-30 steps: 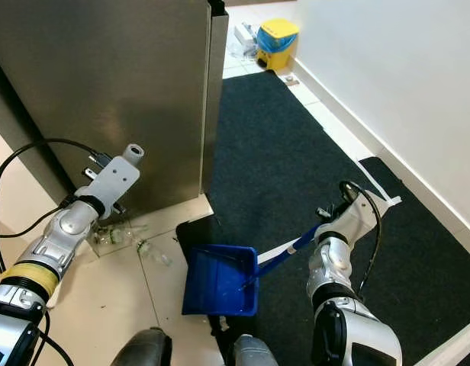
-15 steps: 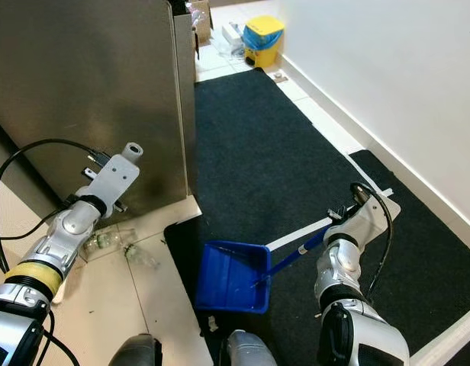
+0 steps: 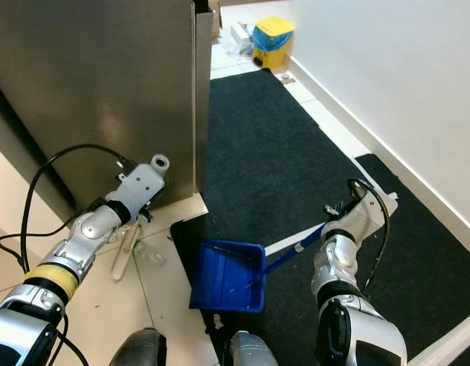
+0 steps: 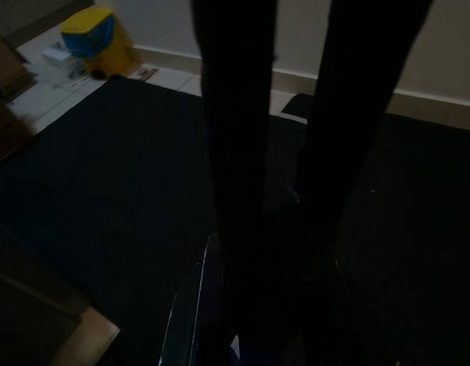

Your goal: Sweep floor

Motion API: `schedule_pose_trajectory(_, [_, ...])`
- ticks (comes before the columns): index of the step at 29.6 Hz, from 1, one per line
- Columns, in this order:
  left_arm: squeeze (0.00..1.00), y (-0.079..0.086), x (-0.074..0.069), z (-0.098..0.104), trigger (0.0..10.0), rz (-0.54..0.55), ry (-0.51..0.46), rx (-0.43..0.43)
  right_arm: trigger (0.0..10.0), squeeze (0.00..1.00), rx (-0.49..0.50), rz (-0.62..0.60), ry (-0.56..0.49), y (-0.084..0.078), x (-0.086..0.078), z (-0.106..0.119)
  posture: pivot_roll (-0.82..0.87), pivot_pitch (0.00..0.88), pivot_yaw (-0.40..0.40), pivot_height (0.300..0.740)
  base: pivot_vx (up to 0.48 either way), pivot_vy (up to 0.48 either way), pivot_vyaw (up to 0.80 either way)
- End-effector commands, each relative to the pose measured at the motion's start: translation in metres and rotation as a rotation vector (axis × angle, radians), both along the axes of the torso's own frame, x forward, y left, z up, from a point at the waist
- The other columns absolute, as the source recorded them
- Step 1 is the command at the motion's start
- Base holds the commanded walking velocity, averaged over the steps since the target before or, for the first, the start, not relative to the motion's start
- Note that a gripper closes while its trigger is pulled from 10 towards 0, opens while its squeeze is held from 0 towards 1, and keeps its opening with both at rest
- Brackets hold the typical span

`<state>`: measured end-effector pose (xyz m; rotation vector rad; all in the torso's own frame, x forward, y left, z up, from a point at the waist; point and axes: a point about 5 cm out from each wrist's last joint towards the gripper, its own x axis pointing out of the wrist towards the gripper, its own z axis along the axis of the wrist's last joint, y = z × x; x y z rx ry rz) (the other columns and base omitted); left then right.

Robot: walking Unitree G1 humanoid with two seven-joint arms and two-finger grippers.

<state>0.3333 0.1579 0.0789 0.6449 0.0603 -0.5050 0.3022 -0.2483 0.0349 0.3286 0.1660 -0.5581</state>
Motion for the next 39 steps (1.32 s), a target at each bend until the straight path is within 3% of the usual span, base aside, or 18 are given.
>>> schedule_pose_trajectory(1, [0.00,0.005,0.010,0.014,10.0,-0.002,-0.067,0.082,10.0,0.00,-0.009,-0.026,-0.033,-0.004,0.002,0.006,0.12,0.074,-0.057,0.740,0.000,0.000,0.00])
schedule_pose_trajectory(3, [0.00,0.007,0.011,0.015,10.0,-0.009,-0.072,0.124,10.0,0.00,-0.012,-0.027,-0.034,-0.004,0.001,0.006,0.11,0.093,-0.061,0.740,0.000,0.000,0.00])
schedule_pose_trajectory(4, [0.00,0.009,0.012,0.016,10.0,-0.035,-0.091,0.193,10.0,0.00,-0.018,-0.038,-0.038,-0.009,0.001,0.007,0.09,0.133,-0.070,0.740,0.000,0.000,0.00])
schedule_pose_trajectory(14, [0.00,0.015,0.016,0.021,10.0,-0.118,-0.111,0.331,10.0,0.00,-0.053,-0.088,-0.069,-0.033,0.005,0.025,0.01,0.281,-0.103,0.740,0.000,0.000,0.00])
schedule_pose_trajectory(21, [0.00,0.023,0.017,0.015,10.0,-0.136,-0.102,0.459,10.0,0.00,-0.059,-0.094,-0.114,-0.035,0.010,0.036,-0.05,0.352,-0.119,0.740,0.000,0.000,0.00])
schedule_pose_trajectory(25, [0.00,0.039,0.018,0.014,10.0,-0.125,-0.098,0.597,10.0,0.00,-0.062,-0.048,-0.137,-0.032,0.016,0.041,-0.09,0.404,-0.129,0.740,0.000,0.000,0.00])
schedule_pose_trajectory(27, [0.00,0.041,0.018,0.012,10.0,-0.121,-0.096,0.627,10.0,0.00,-0.071,-0.029,-0.146,-0.029,0.017,0.042,-0.11,0.419,-0.131,0.740,0.000,0.000,0.00])
schedule_pose_trajectory(31, [0.00,0.037,0.019,0.010,10.0,-0.116,-0.104,0.640,10.0,0.00,-0.072,-0.013,-0.156,-0.026,0.018,0.042,-0.12,0.426,-0.134,0.740,0.000,0.000,0.00])
schedule_pose_trajectory(33, [0.00,0.021,0.022,0.009,10.0,-0.084,-0.098,0.540,10.0,0.00,-0.072,0.010,-0.153,-0.021,0.017,0.039,-0.13,0.427,-0.137,0.740,0.000,0.000,0.00])
schedule_pose_trajectory(35, [0.00,0.016,0.022,0.008,10.0,-0.078,-0.091,0.508,10.0,0.00,-0.073,0.019,-0.151,-0.020,0.017,0.038,-0.13,0.427,-0.137,0.740,0.000,0.000,0.00])
schedule_pose_trajectory(39, [0.00,-0.016,0.016,-0.006,10.0,-0.105,-0.030,0.364,10.0,0.00,-0.093,0.082,-0.108,-0.012,0.015,0.031,-0.14,0.429,-0.129,0.740,0.000,0.000,0.00])
